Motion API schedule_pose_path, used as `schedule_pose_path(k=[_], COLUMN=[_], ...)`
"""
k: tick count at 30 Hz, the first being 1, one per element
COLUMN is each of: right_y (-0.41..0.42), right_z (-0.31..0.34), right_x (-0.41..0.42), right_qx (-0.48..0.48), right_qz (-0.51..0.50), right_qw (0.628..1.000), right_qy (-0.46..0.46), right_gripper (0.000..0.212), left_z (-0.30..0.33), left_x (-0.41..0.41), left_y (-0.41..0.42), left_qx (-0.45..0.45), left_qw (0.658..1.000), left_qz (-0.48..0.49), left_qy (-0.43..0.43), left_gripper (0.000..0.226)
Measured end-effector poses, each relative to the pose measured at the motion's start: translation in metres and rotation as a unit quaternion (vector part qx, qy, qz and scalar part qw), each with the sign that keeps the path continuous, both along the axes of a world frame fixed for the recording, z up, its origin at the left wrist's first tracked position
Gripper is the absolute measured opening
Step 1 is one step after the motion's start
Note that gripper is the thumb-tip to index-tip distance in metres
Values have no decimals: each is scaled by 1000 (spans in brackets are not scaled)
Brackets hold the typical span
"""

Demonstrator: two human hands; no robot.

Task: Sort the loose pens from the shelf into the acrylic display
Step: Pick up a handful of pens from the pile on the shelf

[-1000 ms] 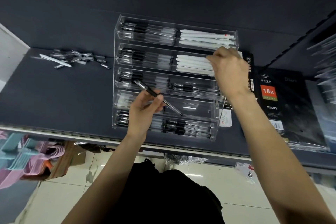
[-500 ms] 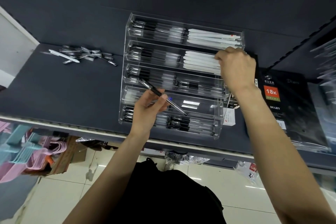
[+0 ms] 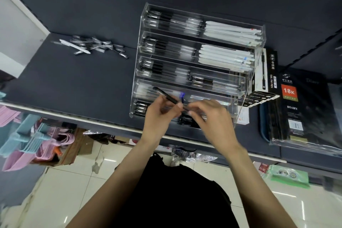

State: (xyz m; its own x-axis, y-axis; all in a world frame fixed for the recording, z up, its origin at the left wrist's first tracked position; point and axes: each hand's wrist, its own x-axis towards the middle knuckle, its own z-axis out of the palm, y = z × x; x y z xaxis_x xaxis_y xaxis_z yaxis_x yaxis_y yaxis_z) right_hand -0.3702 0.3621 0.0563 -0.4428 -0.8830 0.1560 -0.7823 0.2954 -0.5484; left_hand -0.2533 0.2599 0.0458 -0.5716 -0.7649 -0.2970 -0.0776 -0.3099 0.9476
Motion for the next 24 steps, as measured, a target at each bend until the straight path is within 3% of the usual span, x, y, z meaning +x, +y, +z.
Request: schedule_pose_path(k=[3,5,6,8,10,12,16,21,24], right_y=[19,35,42,51,51,46,42,48,49], right_z=[-11,-18,-21,-33,-46,-55,-63,-68,-65], right_x=[-3,-10,-14,-20,-24,-25,-27,-26,-23], right_qx=[22,51,65,95,131,172,183,187,172], right_qz=[-32,-69,-84,-97,-92,-79,-75,-87,-81], right_qw=[998,991,987,978,968,955,946,944,949], right_qy=[43,98,120,157,195,229,258,258,253], right_gripper=[13,11,10,11,18,27,30,31,28], left_z=[-11,-17,-20,-31,-45,-57,-70,-73,-68], left_x=[9,17,22,29,30,28,23,23,30], left_y=[1,-6,-10,-16,-15,-8,4,7,2], left_qx=[-32,-135,-219,-408,-519,-547,-541,-530,-536], left_qw=[999,986,967,890,819,788,768,778,794], left_qz=[-13,5,6,-33,-91,-142,-195,-178,-99], left_qy=[-33,-98,-132,-199,-229,-243,-281,-288,-268], left_gripper=[20,29,30,25,27,30,37,38,29])
